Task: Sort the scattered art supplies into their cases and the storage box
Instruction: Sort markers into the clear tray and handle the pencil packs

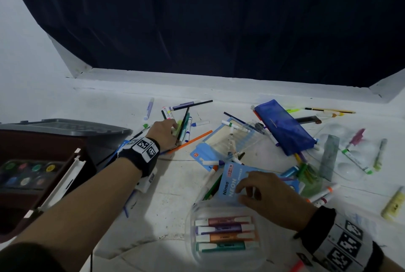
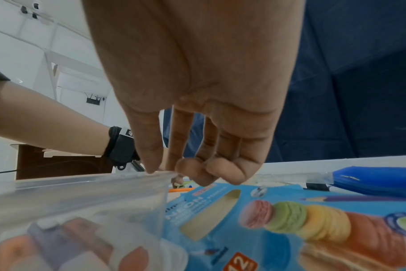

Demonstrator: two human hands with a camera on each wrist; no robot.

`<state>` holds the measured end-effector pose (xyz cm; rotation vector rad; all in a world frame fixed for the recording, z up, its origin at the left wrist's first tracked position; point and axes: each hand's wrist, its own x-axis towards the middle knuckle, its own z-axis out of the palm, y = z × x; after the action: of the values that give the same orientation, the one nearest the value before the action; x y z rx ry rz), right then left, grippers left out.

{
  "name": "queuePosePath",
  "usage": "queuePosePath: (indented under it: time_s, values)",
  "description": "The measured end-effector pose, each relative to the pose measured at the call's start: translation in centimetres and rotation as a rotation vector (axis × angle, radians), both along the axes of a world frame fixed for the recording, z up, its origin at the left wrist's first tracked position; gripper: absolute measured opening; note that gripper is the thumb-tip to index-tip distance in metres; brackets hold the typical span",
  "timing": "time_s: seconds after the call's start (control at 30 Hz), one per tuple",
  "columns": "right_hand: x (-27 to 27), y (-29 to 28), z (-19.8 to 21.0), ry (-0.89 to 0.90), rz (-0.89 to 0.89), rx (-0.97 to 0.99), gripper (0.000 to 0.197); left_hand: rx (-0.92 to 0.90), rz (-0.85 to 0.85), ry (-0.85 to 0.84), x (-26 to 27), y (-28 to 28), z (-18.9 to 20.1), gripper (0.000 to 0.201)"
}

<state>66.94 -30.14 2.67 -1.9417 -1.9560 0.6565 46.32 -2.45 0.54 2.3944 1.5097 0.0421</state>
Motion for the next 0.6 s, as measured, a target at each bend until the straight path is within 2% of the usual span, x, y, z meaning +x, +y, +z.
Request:
queuePosePath:
  time_s: [0.1,0.2,0.3,0.4,0.5,0.6]
  values:
    - [0.1,0.9,0.3,0.052,-0.016,0.03,0.012,-0.018,0.042,-0.041,-0.4,-0.5,0.5,0.041]
    - [0.2,2.0,0.7,0.079,-0.011,0.086,0.008,-0.021,0.093,-0.13,-1.2,-1.8,1.3,0.03]
    - [0.1,4.1,1.5,0.13,-0.011,0.153,0.009,0.021,0.174,-0.298,-2.8,-3.1,2.1,0.016]
    - [0.0,7.0,2.0,0.176,0.004,0.188,0.011,0.056,0.249,-0.487,-5.3,-4.7,2.4,0.02]
    - [-0.4,10.8,2.6,0.15,0.02,0.239,0.011,0.088,0.295,-0.659,-7.9,-7.4,2.6,0.025]
    - [-1.2,15.0,3.1,0.081,0.051,0.269,0.011,0.022,0.319,-0.845,-10.1,-9.8,2.7,0.022]
